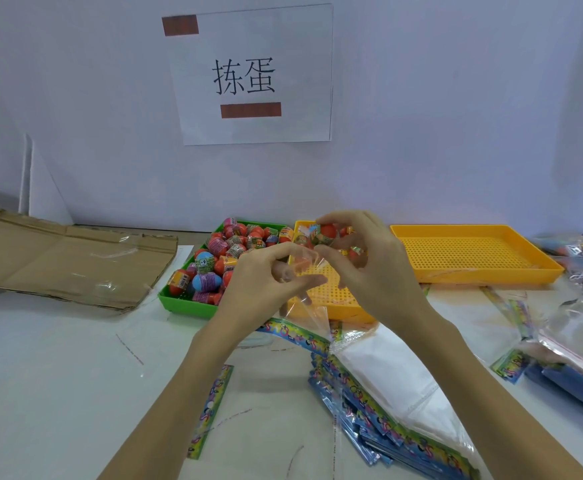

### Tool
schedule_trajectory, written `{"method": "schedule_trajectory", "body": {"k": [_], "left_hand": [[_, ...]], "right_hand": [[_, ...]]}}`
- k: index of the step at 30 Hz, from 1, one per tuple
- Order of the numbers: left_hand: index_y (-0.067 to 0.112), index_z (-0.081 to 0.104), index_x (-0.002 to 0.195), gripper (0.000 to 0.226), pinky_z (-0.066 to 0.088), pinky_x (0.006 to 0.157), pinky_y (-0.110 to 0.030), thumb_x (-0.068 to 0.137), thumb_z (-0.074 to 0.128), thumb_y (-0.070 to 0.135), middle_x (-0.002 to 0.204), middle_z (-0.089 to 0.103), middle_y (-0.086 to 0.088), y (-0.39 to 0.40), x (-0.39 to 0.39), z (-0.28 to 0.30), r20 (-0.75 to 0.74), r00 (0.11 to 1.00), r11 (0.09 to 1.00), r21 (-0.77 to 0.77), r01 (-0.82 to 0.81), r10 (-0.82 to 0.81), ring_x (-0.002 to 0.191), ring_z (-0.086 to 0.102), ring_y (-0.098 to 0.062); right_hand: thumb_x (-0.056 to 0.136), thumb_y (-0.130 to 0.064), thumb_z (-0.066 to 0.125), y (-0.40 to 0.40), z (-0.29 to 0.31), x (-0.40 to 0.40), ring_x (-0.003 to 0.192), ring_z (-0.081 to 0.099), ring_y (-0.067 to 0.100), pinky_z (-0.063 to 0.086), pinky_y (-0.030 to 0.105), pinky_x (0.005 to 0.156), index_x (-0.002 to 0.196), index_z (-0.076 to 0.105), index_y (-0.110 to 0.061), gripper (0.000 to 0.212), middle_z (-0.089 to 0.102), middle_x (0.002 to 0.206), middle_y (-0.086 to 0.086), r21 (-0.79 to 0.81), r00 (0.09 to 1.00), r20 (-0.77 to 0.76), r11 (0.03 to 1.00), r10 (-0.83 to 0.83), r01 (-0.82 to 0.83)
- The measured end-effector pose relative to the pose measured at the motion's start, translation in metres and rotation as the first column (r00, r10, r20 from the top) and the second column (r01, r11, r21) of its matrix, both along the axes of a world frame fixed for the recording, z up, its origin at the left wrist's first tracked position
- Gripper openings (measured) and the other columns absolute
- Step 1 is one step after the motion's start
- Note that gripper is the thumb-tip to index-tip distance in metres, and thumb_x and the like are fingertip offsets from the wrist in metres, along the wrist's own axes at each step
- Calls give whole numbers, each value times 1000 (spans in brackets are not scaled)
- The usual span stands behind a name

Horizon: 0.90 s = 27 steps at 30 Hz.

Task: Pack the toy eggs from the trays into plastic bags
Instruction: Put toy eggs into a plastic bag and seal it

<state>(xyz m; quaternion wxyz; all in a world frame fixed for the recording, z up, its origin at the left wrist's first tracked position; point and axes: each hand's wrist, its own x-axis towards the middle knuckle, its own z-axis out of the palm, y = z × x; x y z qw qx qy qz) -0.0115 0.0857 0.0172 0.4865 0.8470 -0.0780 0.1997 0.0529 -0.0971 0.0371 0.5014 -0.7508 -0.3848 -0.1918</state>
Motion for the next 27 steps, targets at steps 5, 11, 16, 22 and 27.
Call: {"method": "schedule_trajectory", "body": {"k": [5, 11, 16, 22, 27], "left_hand": [[28, 68, 103, 27, 52, 56, -16, 88, 76, 48, 67, 76, 6, 0, -1, 2, 16, 1000, 999, 35, -2, 2, 44, 66, -16], [28, 67, 117, 38, 51, 56, -14, 86, 73, 49, 91, 73, 10, -2, -1, 3, 19, 998, 997, 57, -59, 58, 66, 74, -12], [18, 71, 121, 23, 62, 74, -26, 98, 72, 19, 98, 78, -1, -8, 0, 4, -65, 994, 986, -146, 83, -93, 89, 78, -15], [16, 70, 126, 28, 62, 76, -25, 98, 72, 14, 95, 80, 0, -10, -2, 7, -94, 988, 975, -195, 103, -123, 87, 78, -16], [16, 71, 125, 33, 61, 75, -23, 95, 71, 3, 93, 80, 2, -7, -2, 8, -120, 984, 977, -183, 111, -134, 81, 77, -15]], "right_hand": [[93, -24, 76, -5, 0, 4, 90, 73, 8, 51, 13, 58, 121, 68, -33, 30, 69, 112, -14, -77, 981, -152, 988, 122, -135], [88, -26, 82, -9, 2, 6, 94, 73, 6, 55, 18, 68, 118, 68, -27, 33, 74, 106, -13, -22, 958, -236, 985, 161, -171], [88, -14, 82, -8, 2, 5, 96, 74, 9, 60, 24, 73, 112, 68, -23, 29, 71, 107, -5, -27, 935, -280, 972, 216, -233], [100, -16, 67, -8, 3, 3, 99, 72, 5, 60, 24, 80, 115, 74, -22, 18, 75, 104, -10, -101, 942, -274, 968, 193, -228], [95, -24, 73, -2, 1, -4, 92, 68, 4, 49, 14, 70, 103, 77, -22, 9, 74, 93, -16, -145, 975, -169, 975, 144, -169]]}}
